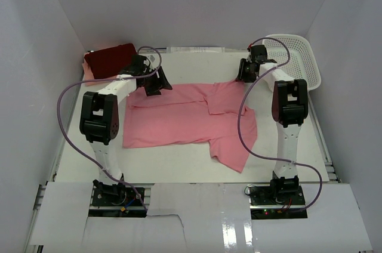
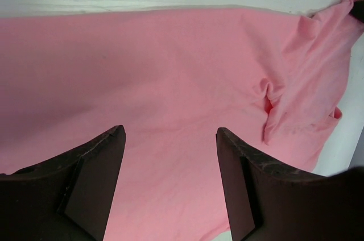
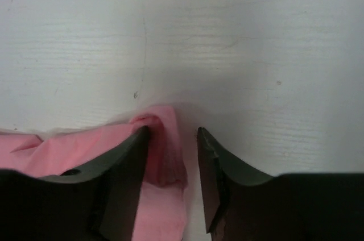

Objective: Fold and stack the t-shirts
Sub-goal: Fold the flattened tshirt in 1/3 of the way, then grap the side of the flattened tshirt closest away from the robot with both arms

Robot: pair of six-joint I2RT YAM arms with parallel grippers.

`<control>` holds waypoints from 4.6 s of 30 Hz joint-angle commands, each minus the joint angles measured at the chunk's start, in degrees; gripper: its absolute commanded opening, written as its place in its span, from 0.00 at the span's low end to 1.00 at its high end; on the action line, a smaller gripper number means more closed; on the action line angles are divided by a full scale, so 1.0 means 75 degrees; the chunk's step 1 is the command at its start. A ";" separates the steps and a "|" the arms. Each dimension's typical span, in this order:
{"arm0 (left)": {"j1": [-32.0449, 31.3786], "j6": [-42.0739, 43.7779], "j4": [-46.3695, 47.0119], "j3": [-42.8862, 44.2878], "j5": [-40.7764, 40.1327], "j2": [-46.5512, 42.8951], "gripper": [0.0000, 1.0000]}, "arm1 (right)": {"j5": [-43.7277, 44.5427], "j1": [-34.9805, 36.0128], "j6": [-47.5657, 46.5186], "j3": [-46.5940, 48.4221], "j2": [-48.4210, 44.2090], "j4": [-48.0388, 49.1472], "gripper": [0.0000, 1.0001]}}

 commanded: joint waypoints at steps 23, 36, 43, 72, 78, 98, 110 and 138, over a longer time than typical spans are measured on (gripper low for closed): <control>0.1250 0.0468 -0.0161 -0.0430 -0.0106 0.0679 0.76 | 0.1375 -0.0122 0.0430 0.0953 0.0407 0.0379 0.13; 0.1332 0.0374 -0.0441 0.0330 -0.0246 0.0166 0.75 | 0.1071 -0.0204 0.0231 0.1423 0.0010 0.0485 0.63; 0.1391 0.0339 -0.0898 0.0765 -0.1030 -0.1567 0.79 | 0.1387 -0.0193 -0.0027 -0.0146 -0.1957 0.0520 0.62; 0.1988 -0.2895 -0.2023 -0.6640 -0.1067 -0.9212 0.85 | -0.0289 0.2268 0.1636 -0.9053 -0.9953 -0.2269 0.56; 0.1988 -0.3282 -0.2375 -0.6734 -0.1664 -0.8615 0.97 | -0.0184 0.2608 0.2199 -0.9699 -1.0361 -0.2327 0.54; 0.1977 -0.3727 -0.2973 -0.6289 -0.3281 -0.8555 0.98 | 0.0999 0.3159 0.2738 -0.9969 -0.9894 -0.2585 0.54; 0.1988 -0.3622 -0.3020 -0.5926 -0.3633 -0.8415 0.97 | 0.1492 0.3358 0.3031 -0.9934 -0.9051 -0.2234 0.43; 0.1988 -0.4640 -0.3043 -0.6745 -0.3727 -0.7875 0.82 | 0.1797 0.3815 0.2879 -0.8774 -0.8944 -0.2831 0.08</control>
